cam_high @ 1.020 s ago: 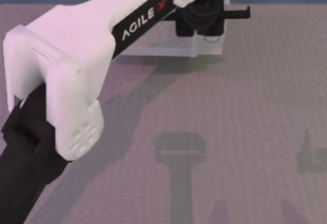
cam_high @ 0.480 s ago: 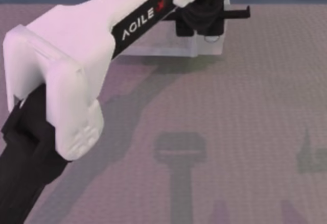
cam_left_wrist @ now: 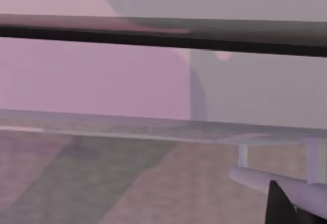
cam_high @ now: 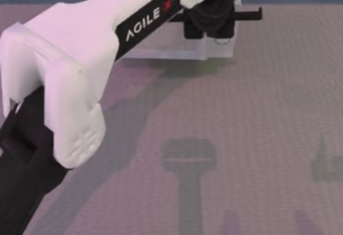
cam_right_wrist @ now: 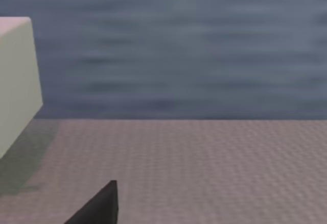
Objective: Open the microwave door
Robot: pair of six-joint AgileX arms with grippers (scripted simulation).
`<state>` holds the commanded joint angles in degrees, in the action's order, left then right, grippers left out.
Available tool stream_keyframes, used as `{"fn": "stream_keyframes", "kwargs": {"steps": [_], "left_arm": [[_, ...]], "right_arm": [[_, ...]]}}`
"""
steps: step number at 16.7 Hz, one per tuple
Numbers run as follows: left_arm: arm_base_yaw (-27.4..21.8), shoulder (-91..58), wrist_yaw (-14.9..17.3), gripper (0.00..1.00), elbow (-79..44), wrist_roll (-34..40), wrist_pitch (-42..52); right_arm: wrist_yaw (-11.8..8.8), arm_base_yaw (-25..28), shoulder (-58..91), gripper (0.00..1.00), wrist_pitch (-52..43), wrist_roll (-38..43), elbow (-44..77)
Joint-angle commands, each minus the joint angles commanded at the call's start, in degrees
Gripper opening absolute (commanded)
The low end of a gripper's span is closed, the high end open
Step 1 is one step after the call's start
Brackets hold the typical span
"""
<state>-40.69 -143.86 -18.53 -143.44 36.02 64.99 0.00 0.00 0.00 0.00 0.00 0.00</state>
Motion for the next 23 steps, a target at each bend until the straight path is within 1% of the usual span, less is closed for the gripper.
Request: {"fn": "stream_keyframes", "kwargs": {"steps": [4, 23], "left_arm": [[0.36, 2.15, 0.23, 0.0, 4.11, -1.08, -1.97], [0.37, 2.21, 0.24, 0.0, 4.27, -1.12, -2.02]], "right_arm": [[0.0, 0.0, 0.0, 1.0, 0.0, 0.0, 0.0], [0.0, 0.0, 0.0, 1.0, 0.0, 0.0, 0.0]]}}
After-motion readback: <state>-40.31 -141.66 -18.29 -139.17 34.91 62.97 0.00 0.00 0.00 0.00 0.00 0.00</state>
